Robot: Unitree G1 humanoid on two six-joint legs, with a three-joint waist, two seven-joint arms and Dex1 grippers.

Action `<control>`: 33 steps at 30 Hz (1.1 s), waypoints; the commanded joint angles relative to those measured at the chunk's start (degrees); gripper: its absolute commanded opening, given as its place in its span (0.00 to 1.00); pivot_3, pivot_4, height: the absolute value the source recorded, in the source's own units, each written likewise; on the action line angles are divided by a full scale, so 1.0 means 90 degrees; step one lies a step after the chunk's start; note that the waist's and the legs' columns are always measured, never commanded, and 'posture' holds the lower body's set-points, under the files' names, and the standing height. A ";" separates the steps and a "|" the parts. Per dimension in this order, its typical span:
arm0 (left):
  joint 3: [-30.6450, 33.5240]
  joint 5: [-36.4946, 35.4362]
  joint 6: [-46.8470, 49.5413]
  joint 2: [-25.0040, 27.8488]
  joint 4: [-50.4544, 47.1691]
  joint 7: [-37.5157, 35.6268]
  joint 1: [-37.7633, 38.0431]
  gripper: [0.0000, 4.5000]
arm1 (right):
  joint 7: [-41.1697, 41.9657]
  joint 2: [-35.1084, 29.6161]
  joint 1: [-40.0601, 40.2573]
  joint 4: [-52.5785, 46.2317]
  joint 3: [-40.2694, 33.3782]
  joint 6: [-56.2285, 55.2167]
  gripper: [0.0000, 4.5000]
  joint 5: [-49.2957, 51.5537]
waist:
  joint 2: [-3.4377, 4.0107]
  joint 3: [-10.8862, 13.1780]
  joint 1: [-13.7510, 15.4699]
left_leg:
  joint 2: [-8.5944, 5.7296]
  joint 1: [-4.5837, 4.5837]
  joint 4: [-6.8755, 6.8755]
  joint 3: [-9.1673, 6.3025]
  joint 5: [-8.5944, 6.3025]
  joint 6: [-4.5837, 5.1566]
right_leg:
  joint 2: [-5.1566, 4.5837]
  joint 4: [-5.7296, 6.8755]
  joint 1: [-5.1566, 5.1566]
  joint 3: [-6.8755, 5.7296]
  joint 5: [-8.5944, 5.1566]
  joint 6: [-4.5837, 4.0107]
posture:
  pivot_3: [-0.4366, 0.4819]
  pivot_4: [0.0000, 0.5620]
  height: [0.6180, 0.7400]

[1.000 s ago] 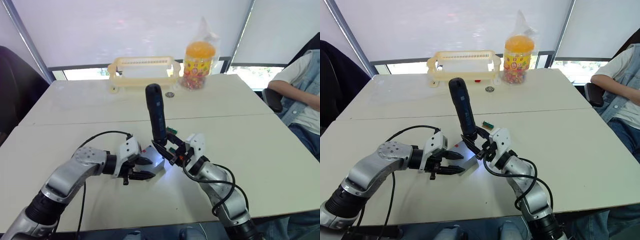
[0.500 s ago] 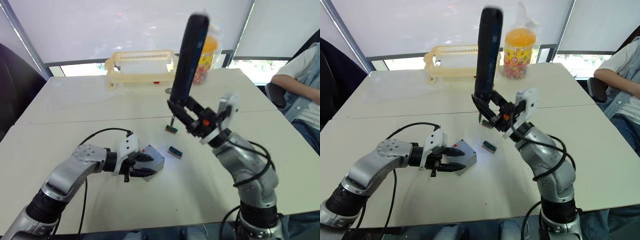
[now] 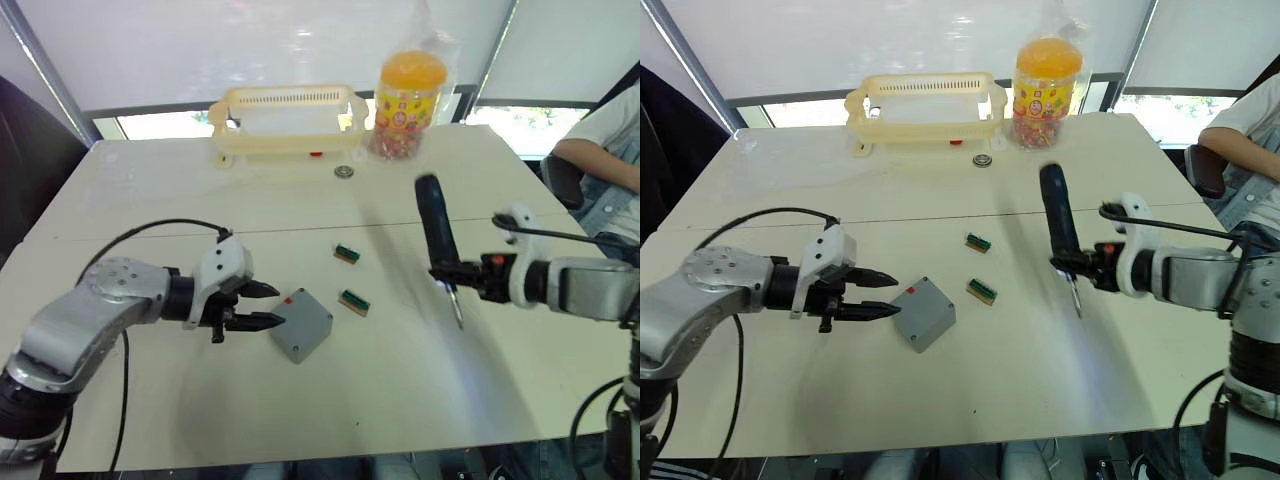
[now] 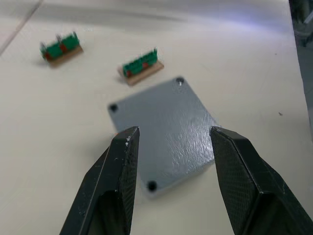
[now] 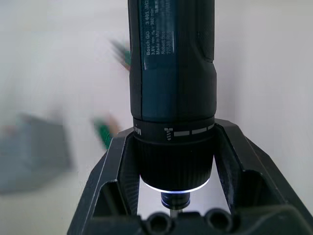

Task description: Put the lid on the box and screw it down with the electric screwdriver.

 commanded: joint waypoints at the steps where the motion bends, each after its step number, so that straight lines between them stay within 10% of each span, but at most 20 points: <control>1: 0.0221 -0.0312 0.0087 0.0294 -0.0496 -0.0173 0.0113 0.51 | 0.0033 -0.0566 0.0326 0.0453 -0.0069 0.0141 0.38 0.0890 | -0.0003 0.0002 -0.0010 | 0.0001 -0.0002 0.0001 0.0003 -0.0005 0.0008 | 0.0000 -0.0004 0.0000 0.0000 -0.0002 0.0004 | 0.48 0.27 1.00; 16: 0.0479 -0.0561 0.0204 -0.0369 -0.0160 0.0888 0.0729 0.51 | 0.0063 -0.0459 -0.0122 0.1491 0.0776 0.0132 0.38 -0.0617 | -0.0002 0.0007 0.0012 | -0.0002 0.0024 0.0061 0.0031 0.0001 0.0001 | 0.0007 -0.0002 0.0049 0.0018 0.0020 0.0019 | 0.48 0.27 1.00; 22: 0.0760 -0.0476 0.0013 -0.0333 0.0251 0.0921 0.1011 0.53 | 0.0509 -0.0409 -0.0060 0.1192 0.0868 -0.0071 0.99 -0.1447 | -0.0012 0.0009 0.0012 | -0.0002 0.0025 0.0070 0.0028 0.0001 0.0000 | 0.0010 0.0002 0.0053 0.0013 0.0026 0.0028 | 0.48 0.27 1.00; 33: 0.1449 -0.0506 0.0214 -0.0667 0.0156 0.1669 0.2452 0.53 | 0.2775 0.0119 -0.0465 -0.0803 0.1496 -0.3540 0.99 -0.3059 | 0.0005 0.0013 -0.0025 | 0.0008 0.0031 0.0099 0.0021 0.0000 0.0000 | 0.0023 0.0012 0.0057 0.0027 0.0041 0.0033 | 0.48 0.27 1.00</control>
